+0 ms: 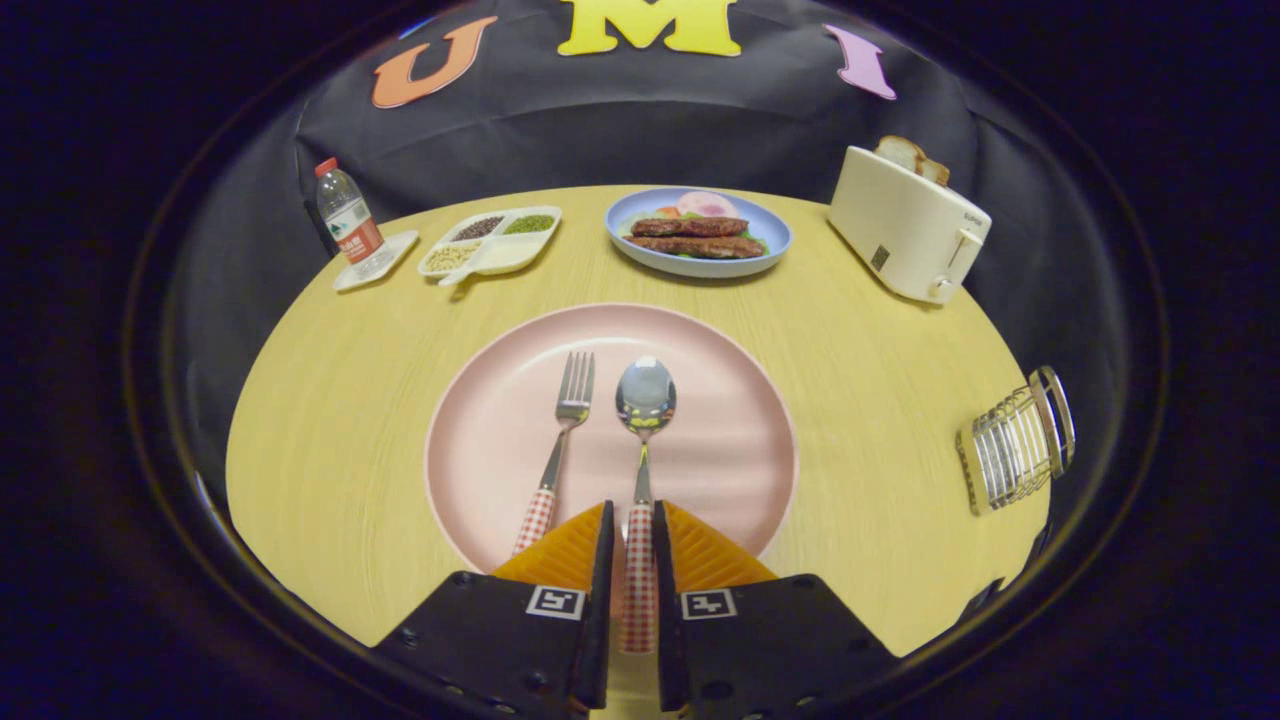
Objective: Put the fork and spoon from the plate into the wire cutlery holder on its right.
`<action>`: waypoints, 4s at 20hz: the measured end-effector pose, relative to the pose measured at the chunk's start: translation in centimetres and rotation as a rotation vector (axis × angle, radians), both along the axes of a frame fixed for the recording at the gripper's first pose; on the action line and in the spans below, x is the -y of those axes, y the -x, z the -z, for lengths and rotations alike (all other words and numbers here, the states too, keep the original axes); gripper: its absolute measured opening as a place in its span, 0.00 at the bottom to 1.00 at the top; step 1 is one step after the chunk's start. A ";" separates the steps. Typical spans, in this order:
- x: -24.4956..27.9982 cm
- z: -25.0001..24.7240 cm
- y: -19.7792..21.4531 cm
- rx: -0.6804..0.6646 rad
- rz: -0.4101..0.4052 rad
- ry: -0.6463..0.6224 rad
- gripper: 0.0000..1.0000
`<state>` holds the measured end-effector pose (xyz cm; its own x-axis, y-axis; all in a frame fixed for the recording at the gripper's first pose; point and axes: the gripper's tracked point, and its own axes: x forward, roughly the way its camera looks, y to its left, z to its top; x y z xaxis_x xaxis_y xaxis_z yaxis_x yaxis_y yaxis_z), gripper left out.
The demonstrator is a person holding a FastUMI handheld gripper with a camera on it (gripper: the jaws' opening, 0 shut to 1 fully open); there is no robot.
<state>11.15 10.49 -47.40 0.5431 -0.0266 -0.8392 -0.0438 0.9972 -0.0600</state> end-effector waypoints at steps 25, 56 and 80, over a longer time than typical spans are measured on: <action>16.3 -18.5 0.3 0.182 -0.014 0.018 0.06; 30.9 -16.1 5.6 -0.436 0.059 0.074 0.07; 28.8 -12.5 -0.3 -0.523 0.067 0.101 0.14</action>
<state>11.47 -18.35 -34.89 0.0478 -0.1414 -0.9888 -0.0295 0.9893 -0.1429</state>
